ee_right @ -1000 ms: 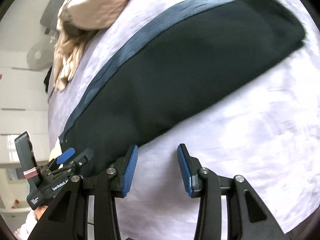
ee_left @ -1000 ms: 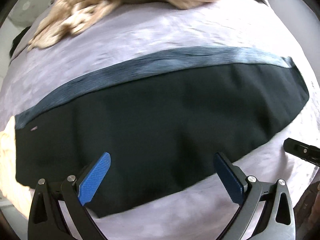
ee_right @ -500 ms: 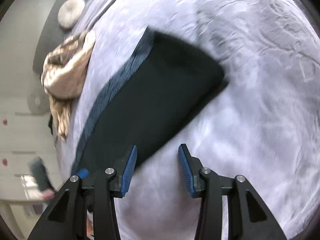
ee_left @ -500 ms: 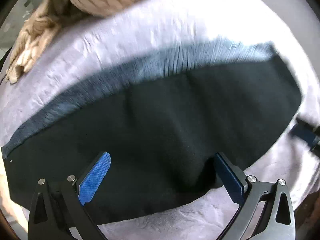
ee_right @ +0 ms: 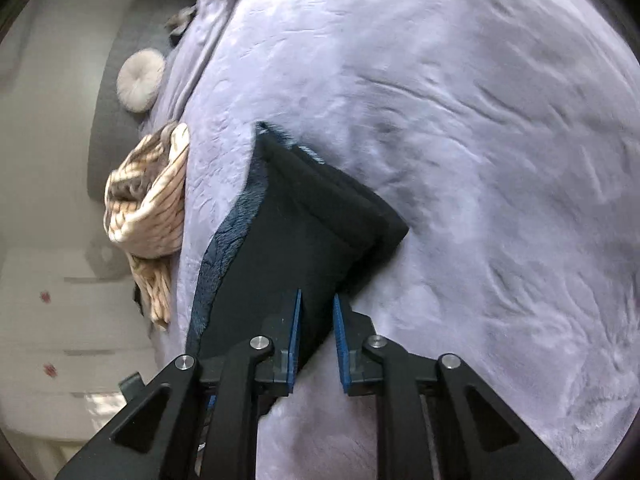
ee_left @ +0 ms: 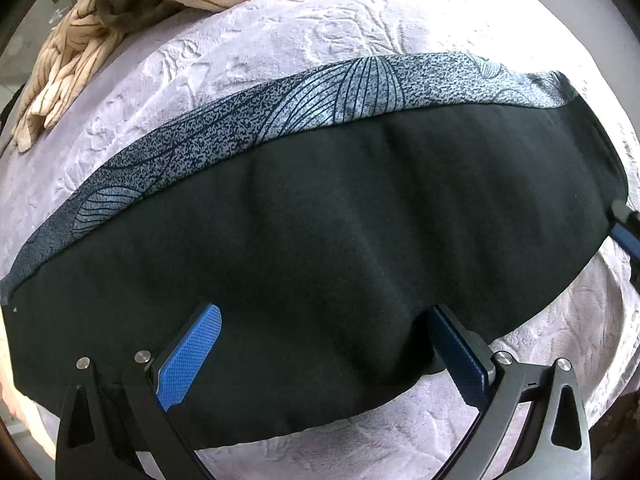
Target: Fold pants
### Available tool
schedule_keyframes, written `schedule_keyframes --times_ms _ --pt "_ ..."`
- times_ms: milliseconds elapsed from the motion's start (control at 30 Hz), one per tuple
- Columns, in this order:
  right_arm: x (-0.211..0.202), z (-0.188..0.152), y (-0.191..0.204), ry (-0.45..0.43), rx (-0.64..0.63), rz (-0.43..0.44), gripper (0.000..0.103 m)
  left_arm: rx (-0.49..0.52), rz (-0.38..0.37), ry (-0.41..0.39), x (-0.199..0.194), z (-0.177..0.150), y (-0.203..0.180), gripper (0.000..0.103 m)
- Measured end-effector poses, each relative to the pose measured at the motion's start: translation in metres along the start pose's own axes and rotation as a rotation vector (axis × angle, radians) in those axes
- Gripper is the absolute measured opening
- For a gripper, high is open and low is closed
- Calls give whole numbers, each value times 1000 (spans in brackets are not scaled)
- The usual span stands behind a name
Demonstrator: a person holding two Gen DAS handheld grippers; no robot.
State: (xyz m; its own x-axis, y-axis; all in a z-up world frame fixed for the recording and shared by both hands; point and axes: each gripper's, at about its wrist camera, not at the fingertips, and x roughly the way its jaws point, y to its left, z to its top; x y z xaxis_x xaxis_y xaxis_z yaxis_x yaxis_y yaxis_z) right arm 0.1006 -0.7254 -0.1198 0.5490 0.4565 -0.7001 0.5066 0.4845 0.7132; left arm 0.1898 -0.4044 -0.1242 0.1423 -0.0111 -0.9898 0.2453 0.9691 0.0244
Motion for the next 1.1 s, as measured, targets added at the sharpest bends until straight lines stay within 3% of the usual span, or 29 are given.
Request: schedule_keyframes --times_ms 33,100,567,700,867,1000,1033,1067,1100 --pt "1 -2 -6 18 26 21 26 1 0 -1 1 -1 2 103" --pt "4 -5 -10 44 34 31 47 2 -1 0 3 -2 1 103" --pt "35 -1 -5 44 -2 100 47 5 0 -8 7 -4 5 103" --pt "48 9 -1 -9 -30 181 49 9 1 -17 5 -7 5 103" --pt "50 11 22 -55 -48 372 53 20 -2 -22 7 -7 4 103" --pt "62 13 26 -10 -71 276 53 16 1 -24 -1 -4 4 103" --pt "70 16 18 16 -26 244 53 8 4 -41 -6 -3 4 95" --pt "73 17 13 23 3 251 46 0 19 -82 -18 -1 5 89" --pt "75 18 9 21 28 252 33 -3 24 -125 -29 3 5 89"
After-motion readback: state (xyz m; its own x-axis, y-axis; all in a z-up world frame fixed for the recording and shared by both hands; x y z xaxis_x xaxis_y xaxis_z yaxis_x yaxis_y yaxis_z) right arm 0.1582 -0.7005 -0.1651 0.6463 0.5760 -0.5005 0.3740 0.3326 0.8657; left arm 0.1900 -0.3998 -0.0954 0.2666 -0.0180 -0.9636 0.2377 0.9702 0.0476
